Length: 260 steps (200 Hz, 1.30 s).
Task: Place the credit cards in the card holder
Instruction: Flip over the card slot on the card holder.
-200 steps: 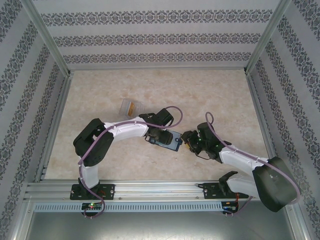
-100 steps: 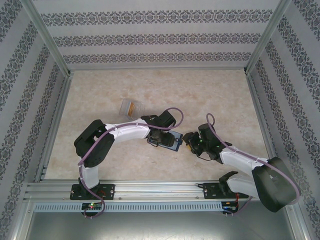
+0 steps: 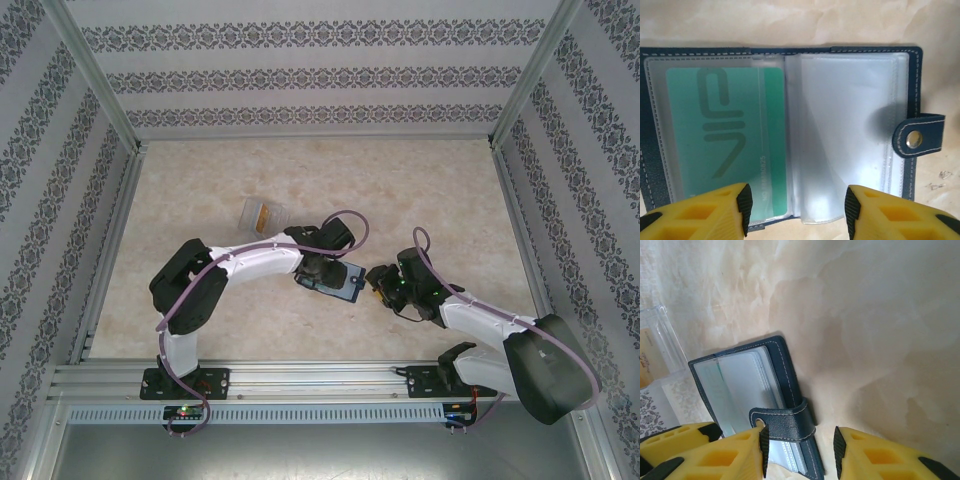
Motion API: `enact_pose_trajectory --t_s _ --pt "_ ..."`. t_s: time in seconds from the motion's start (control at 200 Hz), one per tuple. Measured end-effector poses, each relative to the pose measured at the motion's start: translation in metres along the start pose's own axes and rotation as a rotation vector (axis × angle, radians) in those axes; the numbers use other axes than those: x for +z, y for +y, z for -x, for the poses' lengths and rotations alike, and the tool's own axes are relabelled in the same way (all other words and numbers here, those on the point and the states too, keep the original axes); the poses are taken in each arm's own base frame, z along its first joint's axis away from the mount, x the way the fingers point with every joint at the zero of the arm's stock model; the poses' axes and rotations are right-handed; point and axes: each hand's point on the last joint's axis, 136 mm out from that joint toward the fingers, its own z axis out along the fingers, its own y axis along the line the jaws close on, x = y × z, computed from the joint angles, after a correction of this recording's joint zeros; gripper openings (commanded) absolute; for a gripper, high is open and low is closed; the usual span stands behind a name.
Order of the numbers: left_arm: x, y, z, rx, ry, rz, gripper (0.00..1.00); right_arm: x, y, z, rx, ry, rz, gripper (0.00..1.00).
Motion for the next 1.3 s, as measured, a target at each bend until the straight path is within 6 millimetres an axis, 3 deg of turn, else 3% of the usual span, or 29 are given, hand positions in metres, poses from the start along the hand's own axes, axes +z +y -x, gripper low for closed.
enact_pose_trajectory --t_s 0.235,0.415,0.829,0.914,1.114,1.299 --pt "0.003 -0.022 -0.001 0.07 0.002 0.029 0.58 0.0 -0.001 0.001 -0.005 -0.002 -0.001 0.42" --pt "0.018 -0.004 -0.009 0.082 0.034 0.135 0.53 -0.001 -0.001 0.003 -0.003 -0.008 0.003 0.41" --pt "0.013 0.019 -0.004 0.085 -0.008 0.261 0.44 -0.005 -0.004 0.005 0.004 -0.02 0.012 0.41" --pt "0.01 0.02 -0.002 0.085 -0.023 0.272 0.38 -0.005 -0.004 0.005 0.004 -0.02 0.012 0.41" --pt "0.008 0.021 0.0 0.081 -0.032 0.276 0.16 -0.006 -0.003 0.005 0.002 -0.021 0.017 0.42" --pt "0.009 0.021 -0.001 0.082 -0.029 0.273 0.06 -0.006 -0.003 0.005 0.001 -0.021 0.02 0.42"
